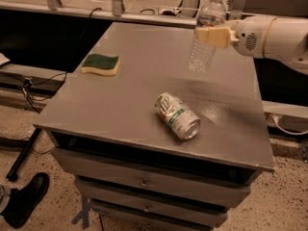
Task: Move water bottle near 7up can
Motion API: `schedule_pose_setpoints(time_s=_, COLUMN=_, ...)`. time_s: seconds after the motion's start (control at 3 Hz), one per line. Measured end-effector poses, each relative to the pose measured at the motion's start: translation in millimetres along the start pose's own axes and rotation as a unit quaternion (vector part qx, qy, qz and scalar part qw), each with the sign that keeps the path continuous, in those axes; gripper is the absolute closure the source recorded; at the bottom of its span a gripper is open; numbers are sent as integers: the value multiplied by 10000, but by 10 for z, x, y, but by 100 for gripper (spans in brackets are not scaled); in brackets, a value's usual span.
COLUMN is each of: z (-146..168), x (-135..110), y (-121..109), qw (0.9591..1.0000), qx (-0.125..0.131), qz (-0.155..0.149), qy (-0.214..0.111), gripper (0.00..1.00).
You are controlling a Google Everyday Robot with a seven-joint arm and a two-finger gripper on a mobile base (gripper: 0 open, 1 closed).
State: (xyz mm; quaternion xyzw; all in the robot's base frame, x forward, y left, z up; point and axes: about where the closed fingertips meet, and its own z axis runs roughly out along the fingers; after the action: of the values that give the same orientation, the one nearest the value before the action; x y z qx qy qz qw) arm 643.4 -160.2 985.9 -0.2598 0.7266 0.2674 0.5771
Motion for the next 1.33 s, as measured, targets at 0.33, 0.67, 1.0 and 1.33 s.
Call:
schedule_pose_setpoints(time_s=0.33, z=-299, x=86, y=139, qw=10000, qx=-10, qz=-12, qy=16, gripper=100)
schedule_pose_setpoints(time_s=0.67, z=-509, x=208, y=181, qw=10000, qx=23, qz=-6, qy=69, gripper=100)
schedule_pose_setpoints(time_s=1.0, z=-592, x=341, y=269, qw=9999, qx=-29, qz=113, qy=96, gripper=100)
schedule_pose_setpoints(time_s=1.33, z=-573, x=488, y=423, qw=9994, qx=-210, qz=237, qy=126, gripper=100)
